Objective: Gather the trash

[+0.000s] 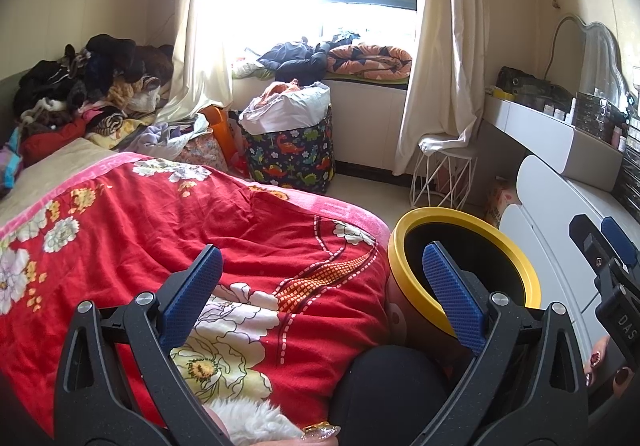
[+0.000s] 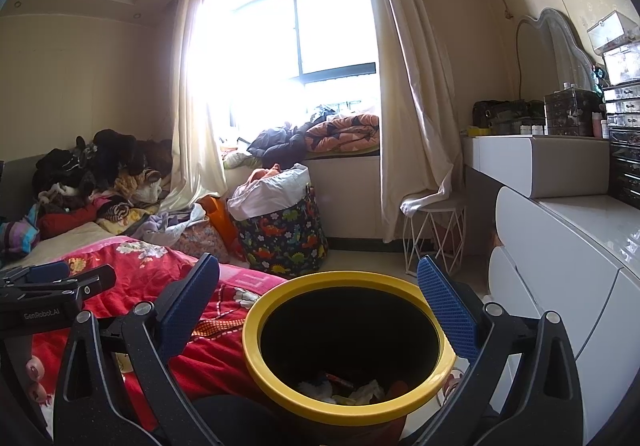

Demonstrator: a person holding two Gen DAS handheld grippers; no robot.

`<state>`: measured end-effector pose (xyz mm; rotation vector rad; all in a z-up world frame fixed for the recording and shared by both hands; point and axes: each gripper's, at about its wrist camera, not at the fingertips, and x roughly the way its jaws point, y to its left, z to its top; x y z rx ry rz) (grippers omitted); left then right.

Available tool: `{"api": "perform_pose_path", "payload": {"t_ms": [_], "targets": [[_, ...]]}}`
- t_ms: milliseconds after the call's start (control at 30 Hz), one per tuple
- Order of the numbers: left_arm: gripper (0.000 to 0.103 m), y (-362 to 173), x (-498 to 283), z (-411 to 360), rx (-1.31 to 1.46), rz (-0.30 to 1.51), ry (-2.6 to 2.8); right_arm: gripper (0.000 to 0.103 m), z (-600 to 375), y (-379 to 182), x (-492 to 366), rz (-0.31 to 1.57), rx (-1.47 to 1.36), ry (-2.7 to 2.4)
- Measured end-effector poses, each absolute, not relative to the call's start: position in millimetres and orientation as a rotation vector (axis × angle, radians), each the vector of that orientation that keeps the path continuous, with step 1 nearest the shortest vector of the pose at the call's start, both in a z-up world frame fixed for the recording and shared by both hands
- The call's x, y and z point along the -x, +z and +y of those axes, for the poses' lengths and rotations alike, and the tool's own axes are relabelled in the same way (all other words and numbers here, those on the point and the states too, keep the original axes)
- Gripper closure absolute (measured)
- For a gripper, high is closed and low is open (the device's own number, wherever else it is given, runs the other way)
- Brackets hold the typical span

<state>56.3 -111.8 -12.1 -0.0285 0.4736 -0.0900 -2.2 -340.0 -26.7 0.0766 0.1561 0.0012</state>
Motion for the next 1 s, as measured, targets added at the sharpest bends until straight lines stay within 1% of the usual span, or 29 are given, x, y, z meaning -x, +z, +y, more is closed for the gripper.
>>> {"api": "perform_pose_path", "payload": {"t_ms": [600,767,867,1000], "targets": [[0.011,-12,-56,-111,0.028,0.476,-0.088,0.006,-340,-28,5,0.156,-0.073,0.002],[0.011,-12,-57,-109,0.035,0.490,-0.097,0.006,-338,-23,-4,0.184,-0.083,0.041],[0.011,-14,-57,-96,0.059,0.514,-0.061,0.006,-325,-14,-14,0.218,-0.076,0.113],[0.011,-17,-55,-50,0.154,0.574,0.041,0.006,-290,0,-32,0.270,-0.058,0.258]]}}
